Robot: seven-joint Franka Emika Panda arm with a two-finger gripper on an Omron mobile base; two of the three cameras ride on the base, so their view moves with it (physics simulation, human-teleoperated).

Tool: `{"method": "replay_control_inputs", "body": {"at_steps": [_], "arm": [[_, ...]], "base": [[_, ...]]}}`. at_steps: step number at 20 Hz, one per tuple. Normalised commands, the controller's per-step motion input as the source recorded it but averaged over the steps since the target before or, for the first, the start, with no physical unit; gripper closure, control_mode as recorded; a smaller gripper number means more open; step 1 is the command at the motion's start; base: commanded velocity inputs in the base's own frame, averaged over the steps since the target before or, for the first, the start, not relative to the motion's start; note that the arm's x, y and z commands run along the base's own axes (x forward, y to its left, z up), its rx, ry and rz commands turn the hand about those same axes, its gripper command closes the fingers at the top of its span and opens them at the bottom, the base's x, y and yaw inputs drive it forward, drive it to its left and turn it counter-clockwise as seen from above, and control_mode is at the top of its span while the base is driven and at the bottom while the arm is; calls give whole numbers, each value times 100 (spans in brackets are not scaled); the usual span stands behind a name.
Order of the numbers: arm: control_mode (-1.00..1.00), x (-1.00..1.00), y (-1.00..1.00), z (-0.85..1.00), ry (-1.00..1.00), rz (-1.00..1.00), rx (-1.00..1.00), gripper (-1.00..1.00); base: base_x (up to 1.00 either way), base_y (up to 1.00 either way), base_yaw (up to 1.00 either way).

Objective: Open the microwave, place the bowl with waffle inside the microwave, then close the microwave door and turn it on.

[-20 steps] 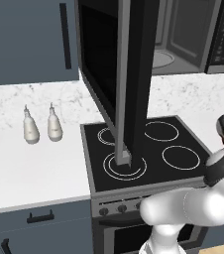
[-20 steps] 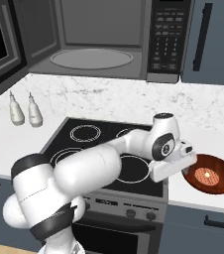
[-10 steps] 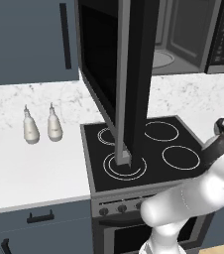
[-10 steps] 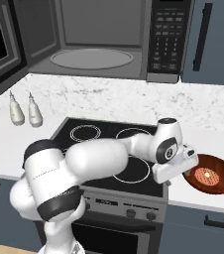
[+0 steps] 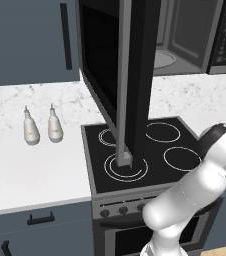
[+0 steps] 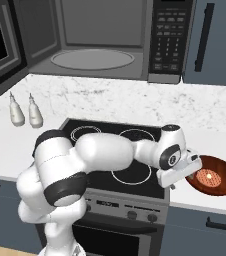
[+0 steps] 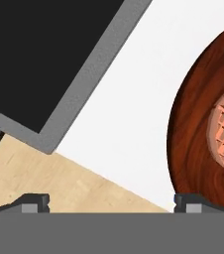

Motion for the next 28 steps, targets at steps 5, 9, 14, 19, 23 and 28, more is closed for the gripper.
{"method": "replay_control_inputs", "body": {"at_steps": [5,9,14,19,23,28], "arm": [[-100,21,-17,-16,-1,0,0,-100],[-100,23,-16,-18,0,0,0,-100],[-100,21,-21,-8,-2,0,0,-100],[-100,17,-26,0,-4,0,0,-100],[-100,25,-24,0,-1,0,0,-100],[-100,28,-21,-18,-1,0,0,100]], "base": [[0,0,0],[0,0,0],[0,0,0],[0,0,0],[0,0,0],[0,0,0]]}}
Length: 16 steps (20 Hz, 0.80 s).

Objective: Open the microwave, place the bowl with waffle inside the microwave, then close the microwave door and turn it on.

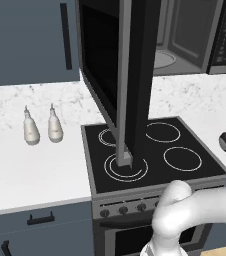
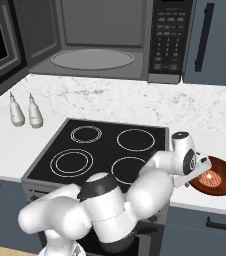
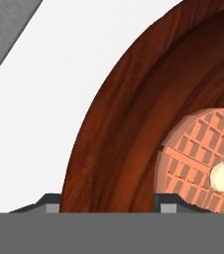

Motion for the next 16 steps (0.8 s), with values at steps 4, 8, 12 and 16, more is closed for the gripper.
{"method": "replay_control_inputs", "body": {"at_steps": [4,8,12,16], "arm": [[-100,16,-27,-22,-2,0,0,100],[-100,0,-5,0,0,0,0,100],[-100,-47,11,8,-14,12,0,100],[-100,-72,60,15,-38,28,0,100]], "base": [[0,0,0],[0,0,0],[0,0,0],[0,0,0]]}}
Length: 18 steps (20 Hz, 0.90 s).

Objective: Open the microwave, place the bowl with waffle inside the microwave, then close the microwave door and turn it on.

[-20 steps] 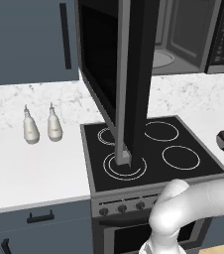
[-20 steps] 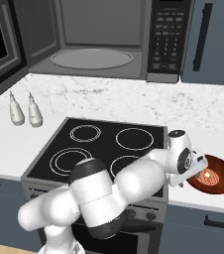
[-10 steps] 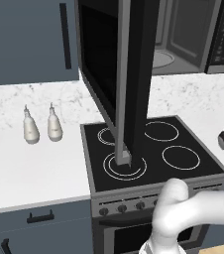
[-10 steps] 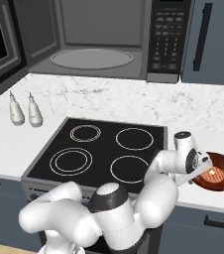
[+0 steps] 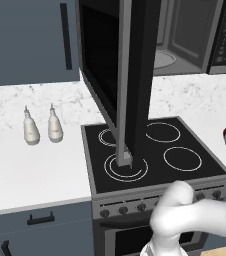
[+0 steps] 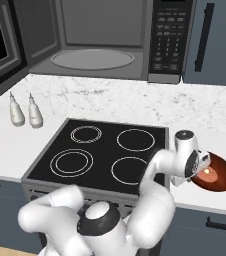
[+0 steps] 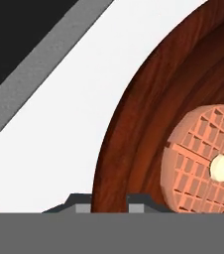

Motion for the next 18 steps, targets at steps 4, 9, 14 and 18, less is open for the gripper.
{"method": "replay_control_inputs", "body": {"at_steps": [4,9,14,18], "arm": [[-100,-19,97,8,-59,28,0,100],[-100,-28,86,86,-35,26,-7,100],[-100,-28,52,100,-9,29,-13,100],[-100,-50,49,100,0,37,-17,100]], "base": [[0,0,0],[0,0,0],[0,0,0],[0,0,0]]}}
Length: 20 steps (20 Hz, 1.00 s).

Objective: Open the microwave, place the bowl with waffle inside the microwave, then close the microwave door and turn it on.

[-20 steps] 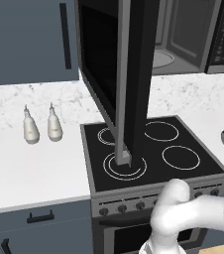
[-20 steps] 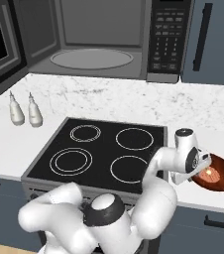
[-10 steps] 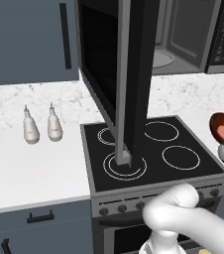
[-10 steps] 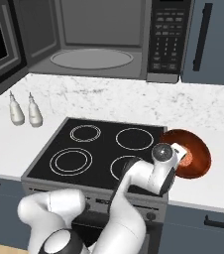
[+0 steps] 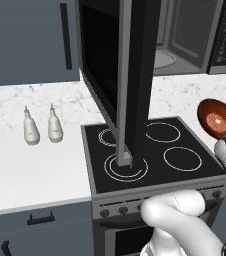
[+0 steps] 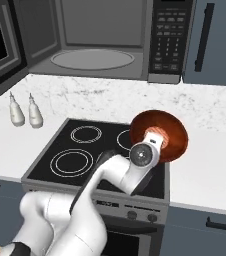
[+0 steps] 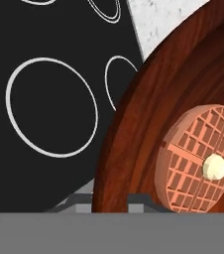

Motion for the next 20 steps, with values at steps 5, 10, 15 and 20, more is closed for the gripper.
{"method": "replay_control_inputs", "body": {"at_steps": [5,10,15,20], "arm": [[-100,-40,58,100,0,36,-22,100],[-100,-15,52,100,0,19,-9,100],[-100,21,56,100,0,5,-2,100],[-100,44,57,94,0,1,-1,100]], "base": [[0,0,0],[0,0,0],[0,0,0],[0,0,0]]}}
